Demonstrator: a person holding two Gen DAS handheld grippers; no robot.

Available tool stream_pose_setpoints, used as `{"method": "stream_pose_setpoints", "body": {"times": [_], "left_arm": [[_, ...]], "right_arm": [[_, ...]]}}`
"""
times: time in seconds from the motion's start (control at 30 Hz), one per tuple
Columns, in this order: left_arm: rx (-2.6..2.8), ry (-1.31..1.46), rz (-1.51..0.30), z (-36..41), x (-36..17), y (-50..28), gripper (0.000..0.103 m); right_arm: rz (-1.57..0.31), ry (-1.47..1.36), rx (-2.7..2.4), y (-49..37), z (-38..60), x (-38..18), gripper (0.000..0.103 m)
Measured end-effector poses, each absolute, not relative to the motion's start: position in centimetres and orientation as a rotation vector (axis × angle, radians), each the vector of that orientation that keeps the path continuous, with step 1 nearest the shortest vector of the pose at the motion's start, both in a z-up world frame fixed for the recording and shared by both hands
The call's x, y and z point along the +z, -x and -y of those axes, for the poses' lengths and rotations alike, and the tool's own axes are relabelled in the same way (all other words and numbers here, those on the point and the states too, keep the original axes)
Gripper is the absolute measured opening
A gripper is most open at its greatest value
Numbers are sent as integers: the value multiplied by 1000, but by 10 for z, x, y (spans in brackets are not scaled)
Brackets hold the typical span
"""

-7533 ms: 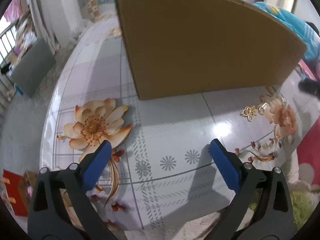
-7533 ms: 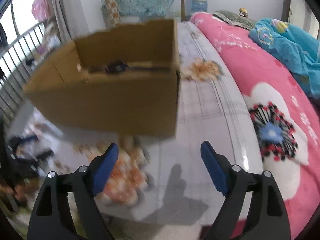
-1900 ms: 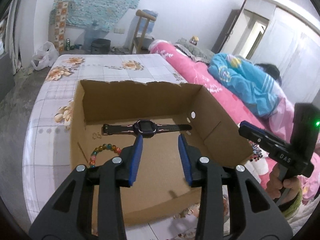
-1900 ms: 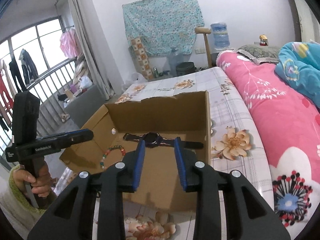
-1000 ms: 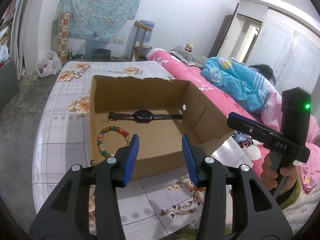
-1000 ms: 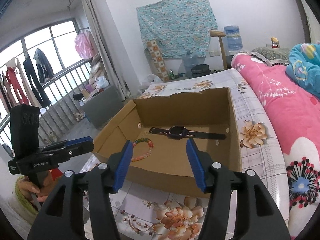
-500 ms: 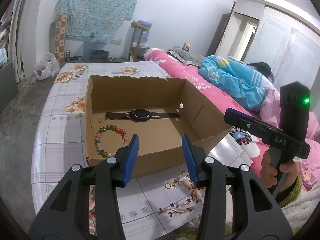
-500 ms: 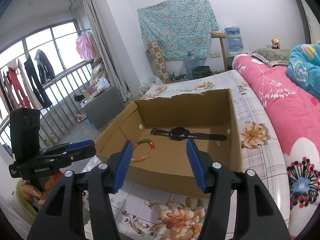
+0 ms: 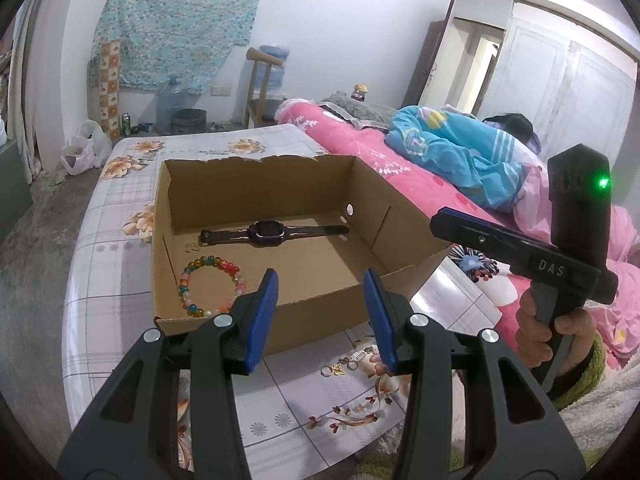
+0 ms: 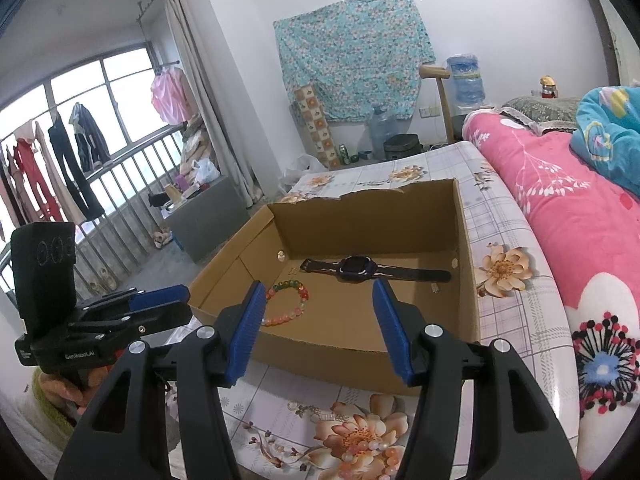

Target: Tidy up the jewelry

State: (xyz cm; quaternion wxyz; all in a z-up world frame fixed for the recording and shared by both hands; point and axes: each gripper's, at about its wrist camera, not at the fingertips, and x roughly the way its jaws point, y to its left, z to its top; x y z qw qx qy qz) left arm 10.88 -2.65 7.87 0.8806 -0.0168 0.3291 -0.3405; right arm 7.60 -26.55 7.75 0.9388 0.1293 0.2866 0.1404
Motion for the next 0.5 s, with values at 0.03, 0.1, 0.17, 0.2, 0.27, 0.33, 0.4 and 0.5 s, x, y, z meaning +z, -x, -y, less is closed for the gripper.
{"method": "stream_pose_setpoints", "body": {"times": [0.03, 0.1, 0.17, 0.2, 0.27, 0.33, 0.4, 0.5], "left_arm": [[-711, 35, -686, 27, 79, -109, 42], [-712, 33, -686, 27, 78, -108, 42], [-712, 34, -685, 27, 78, -107, 42], [-714, 34, -684, 27, 78, -107, 42], [-718, 31, -683, 28, 78, -106, 42], [-722, 28, -683, 28, 77, -106, 42], [-726, 26, -681, 29, 77, -106, 42], [-727, 25, -678, 29, 77, -106, 42]], "right_arm": [[-586, -264, 286, -76, 265, 77, 55], [-585, -264, 287, -76, 266, 77, 55], [-584, -264, 287, -76, 266, 78, 55], [-584, -263, 287, -77, 266, 77, 55], [-585, -265, 289, -76, 266, 77, 55], [-584, -263, 288, -76, 266, 77, 55], [-584, -264, 288, -77, 266, 77, 55], [-584, -264, 286, -77, 267, 77, 55]]}}
